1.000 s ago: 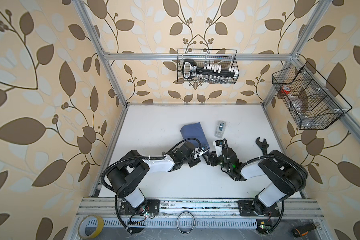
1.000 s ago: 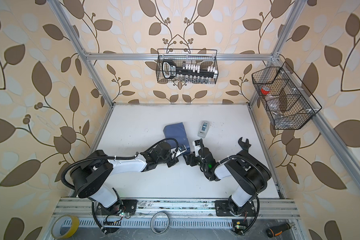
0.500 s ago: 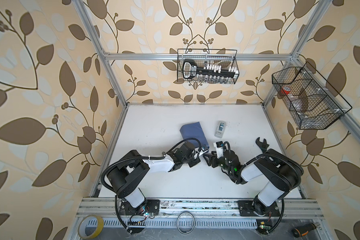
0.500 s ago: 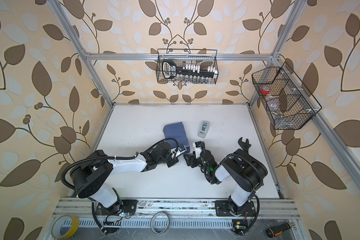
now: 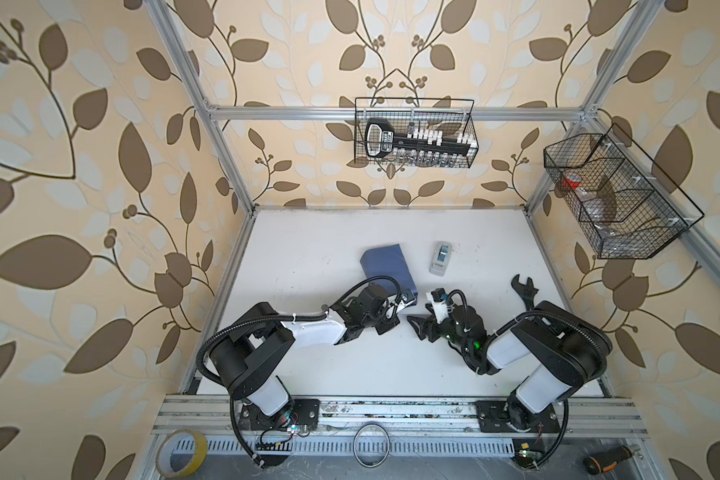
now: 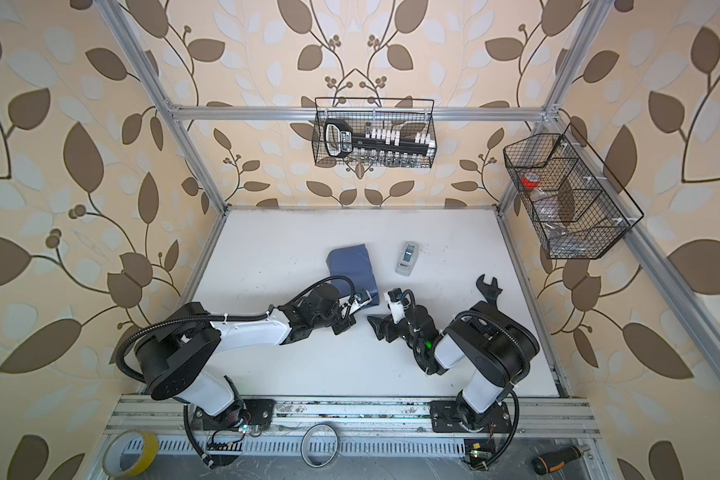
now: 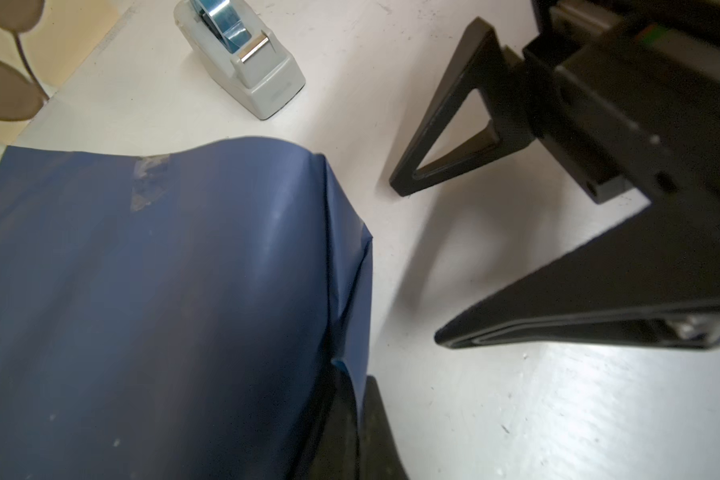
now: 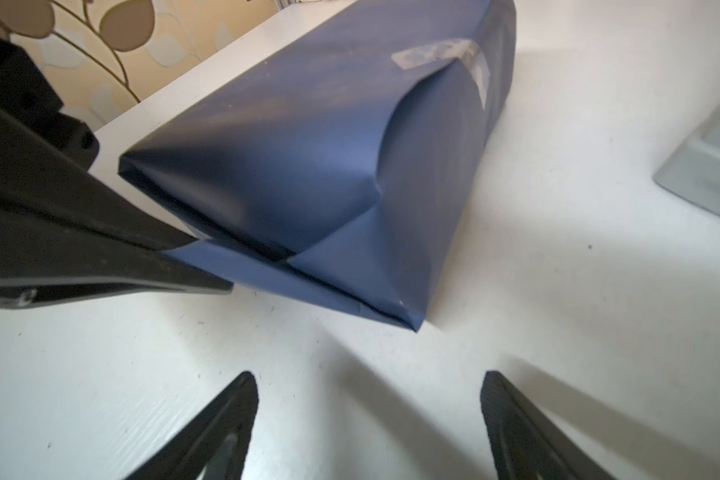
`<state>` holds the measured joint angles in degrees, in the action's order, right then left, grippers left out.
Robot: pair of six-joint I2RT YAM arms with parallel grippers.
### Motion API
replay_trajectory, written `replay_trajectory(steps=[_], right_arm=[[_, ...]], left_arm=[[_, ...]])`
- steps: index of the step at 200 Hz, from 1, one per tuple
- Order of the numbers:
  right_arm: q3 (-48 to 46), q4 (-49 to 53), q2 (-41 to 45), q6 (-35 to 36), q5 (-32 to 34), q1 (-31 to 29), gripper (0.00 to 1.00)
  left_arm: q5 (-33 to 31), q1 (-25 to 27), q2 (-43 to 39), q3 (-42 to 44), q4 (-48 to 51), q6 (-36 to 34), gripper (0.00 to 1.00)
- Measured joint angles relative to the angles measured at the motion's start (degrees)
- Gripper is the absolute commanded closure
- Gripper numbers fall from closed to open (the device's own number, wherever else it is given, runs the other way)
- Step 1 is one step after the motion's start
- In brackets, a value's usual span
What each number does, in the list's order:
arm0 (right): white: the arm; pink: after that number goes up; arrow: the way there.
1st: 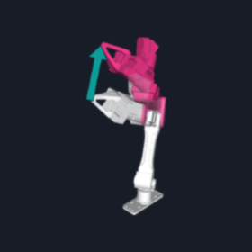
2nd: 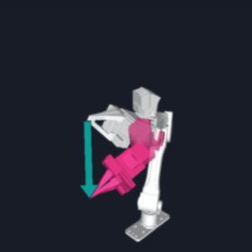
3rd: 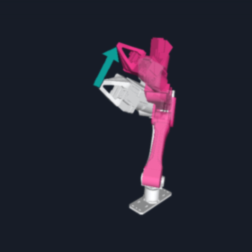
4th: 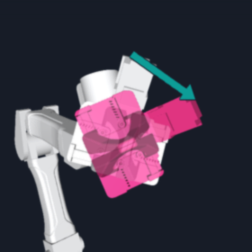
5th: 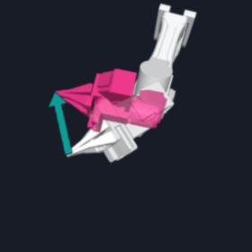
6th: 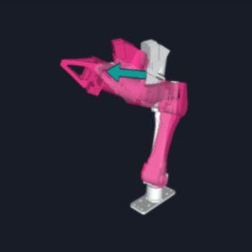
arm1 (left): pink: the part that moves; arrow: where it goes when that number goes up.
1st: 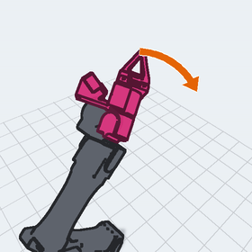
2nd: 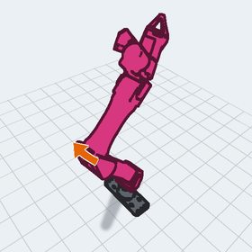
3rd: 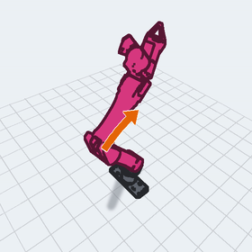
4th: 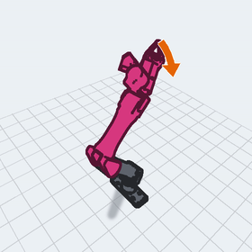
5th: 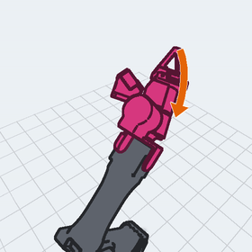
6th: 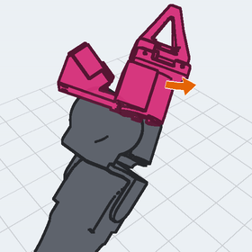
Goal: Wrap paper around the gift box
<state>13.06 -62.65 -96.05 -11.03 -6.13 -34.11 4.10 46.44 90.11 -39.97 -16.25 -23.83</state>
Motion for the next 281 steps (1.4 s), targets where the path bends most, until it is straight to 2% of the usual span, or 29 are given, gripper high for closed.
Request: replay_trajectory(steps=[52,111,281], right_arm=[[4.02,-3.82,-5.99,7.02,-4.17,2.69,0.15],[6.67,-7.54,-11.06,10.19,-9.4,3.76,0.23],[7.61,-9.33,-13.66,10.62,-11.26,3.74,0.4]], left_arm=[[0.02,-0.02,-0.07,0.0,0.02,-0.02,1.0],[0.02,-0.02,-0.07,0.0,0.0,-0.02,1.0],[0.13,-0.02,0.66,-0.02,1.49,-0.02,1.0]])
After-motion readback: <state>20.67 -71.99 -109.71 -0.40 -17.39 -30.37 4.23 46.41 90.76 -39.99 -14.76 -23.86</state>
